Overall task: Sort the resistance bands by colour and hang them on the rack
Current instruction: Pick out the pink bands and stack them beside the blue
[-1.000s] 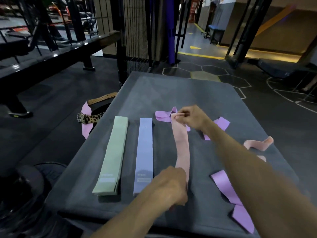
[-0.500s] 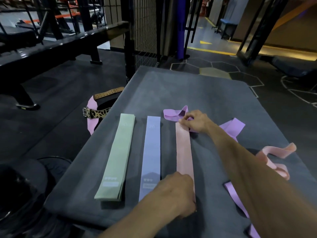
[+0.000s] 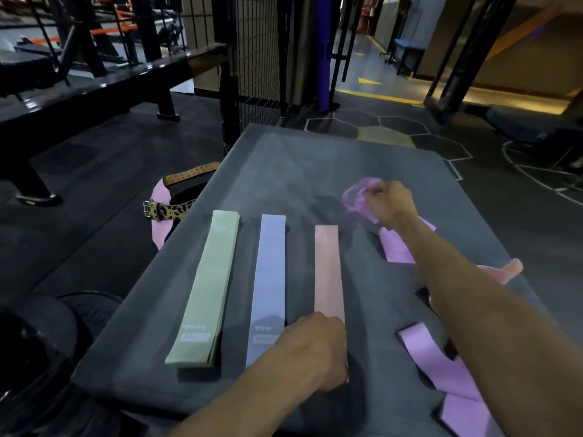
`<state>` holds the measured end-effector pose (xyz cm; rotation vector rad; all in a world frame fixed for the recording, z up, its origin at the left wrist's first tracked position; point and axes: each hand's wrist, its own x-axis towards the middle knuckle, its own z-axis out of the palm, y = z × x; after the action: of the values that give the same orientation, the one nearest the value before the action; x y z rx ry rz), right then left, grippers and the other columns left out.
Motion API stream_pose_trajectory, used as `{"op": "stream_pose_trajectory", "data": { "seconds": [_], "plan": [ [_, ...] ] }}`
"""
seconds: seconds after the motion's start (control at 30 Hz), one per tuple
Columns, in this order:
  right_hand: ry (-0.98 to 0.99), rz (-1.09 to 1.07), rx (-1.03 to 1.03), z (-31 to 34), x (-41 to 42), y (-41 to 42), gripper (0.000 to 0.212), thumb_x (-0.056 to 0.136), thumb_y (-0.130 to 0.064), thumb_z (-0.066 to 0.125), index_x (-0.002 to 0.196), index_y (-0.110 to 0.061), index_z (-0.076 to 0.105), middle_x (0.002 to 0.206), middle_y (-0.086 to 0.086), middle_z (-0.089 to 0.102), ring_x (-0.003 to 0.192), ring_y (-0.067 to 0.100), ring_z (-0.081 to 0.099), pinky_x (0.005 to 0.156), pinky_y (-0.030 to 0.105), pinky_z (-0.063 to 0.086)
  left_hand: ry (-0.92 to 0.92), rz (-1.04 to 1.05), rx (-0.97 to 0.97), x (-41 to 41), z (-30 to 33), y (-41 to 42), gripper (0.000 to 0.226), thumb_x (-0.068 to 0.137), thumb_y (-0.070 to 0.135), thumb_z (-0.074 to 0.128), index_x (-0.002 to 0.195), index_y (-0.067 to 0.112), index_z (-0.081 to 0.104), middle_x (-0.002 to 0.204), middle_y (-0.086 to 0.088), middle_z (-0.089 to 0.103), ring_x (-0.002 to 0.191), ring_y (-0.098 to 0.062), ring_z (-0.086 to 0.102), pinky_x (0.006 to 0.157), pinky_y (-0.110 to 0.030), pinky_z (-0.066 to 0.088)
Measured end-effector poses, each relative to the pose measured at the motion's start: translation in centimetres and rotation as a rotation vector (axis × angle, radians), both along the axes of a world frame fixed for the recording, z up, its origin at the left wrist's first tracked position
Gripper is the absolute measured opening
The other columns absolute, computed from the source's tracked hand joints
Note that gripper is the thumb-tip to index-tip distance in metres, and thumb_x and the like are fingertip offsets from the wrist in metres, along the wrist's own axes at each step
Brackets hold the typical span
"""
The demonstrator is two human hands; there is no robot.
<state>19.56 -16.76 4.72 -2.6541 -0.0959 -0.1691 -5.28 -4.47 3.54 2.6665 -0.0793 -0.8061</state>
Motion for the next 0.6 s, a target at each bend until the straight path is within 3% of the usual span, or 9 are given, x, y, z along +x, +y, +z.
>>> {"op": "stream_pose_trajectory", "data": {
  "seconds": [0.1,0.23,0.3,0.37,0.47,0.6],
  "plan": [
    [-0.045,-0.046,0.044,1.0,0.8,-3.0,0.030,0.096,-0.014,0.050,0.116,-0.012,0.072,0.116,0.019,0.068,0.103,0.039,0.064,0.087,0.037,0.050,-0.005,-0.002,0.002,-0.2,0.2,0.0,0.023,0.096,0.012,0.058,0.116,0.002,0.061,0.121,-0.016,0.064,0.107,-0.032,0.065,0.074,-0.033,0.047],
    [0.234,-0.065,-0.185,0.6,0.4,-4.5,0.044,0.088,-0.042,0.058,0.130,-0.030,0.062,0.143,0.011,0.049,0.126,0.041,0.049,0.107,0.048,0.039,0.001,-0.015,0.008,-0.5,0.3,0.0,0.017,0.094,0.011,0.057,0.109,0.003,0.063,0.114,-0.015,0.066,0.101,-0.032,0.067,0.074,-0.034,0.051],
    [0.245,-0.066,-0.306,0.2,-0.5,-3.7,0.039,0.093,-0.040,0.058,0.132,-0.032,0.060,0.146,0.009,0.044,0.133,0.042,0.041,0.113,0.055,0.028,0.004,-0.029,0.016,-0.4,0.2,0.0,0.018,0.095,0.011,0.058,0.110,0.004,0.063,0.114,-0.015,0.066,0.101,-0.031,0.066,0.076,-0.034,0.051],
    [0.183,0.025,-0.376,-0.5,-1.0,-2.0,0.035,0.100,-0.033,0.053,0.132,-0.021,0.061,0.143,0.010,0.051,0.131,0.039,0.046,0.115,0.048,0.033,0.007,-0.045,0.036,-0.3,0.1,-0.1,0.022,0.096,0.011,0.058,0.116,0.004,0.062,0.118,-0.014,0.065,0.104,-0.031,0.065,0.076,-0.034,0.050],
    [0.236,0.247,-0.273,-1.6,-1.8,1.6,0.036,0.101,-0.030,0.053,0.133,-0.015,0.062,0.139,0.008,0.060,0.127,0.029,0.056,0.107,0.032,0.039,0.012,-0.080,0.101,-0.2,-0.1,-0.2,0.034,0.094,0.007,0.060,0.128,0.005,0.056,0.128,-0.016,0.061,0.112,-0.032,0.062,0.082,-0.036,0.049],
    [0.309,0.300,-0.207,-3.2,-1.0,4.4,0.034,0.102,-0.032,0.052,0.126,-0.016,0.068,0.133,0.008,0.066,0.122,0.029,0.060,0.106,0.033,0.044,0.013,-0.110,0.120,-0.1,-0.2,0.1,0.039,0.095,0.007,0.061,0.133,0.004,0.051,0.132,-0.016,0.058,0.115,-0.034,0.061,0.086,-0.039,0.049]
  ]
}}
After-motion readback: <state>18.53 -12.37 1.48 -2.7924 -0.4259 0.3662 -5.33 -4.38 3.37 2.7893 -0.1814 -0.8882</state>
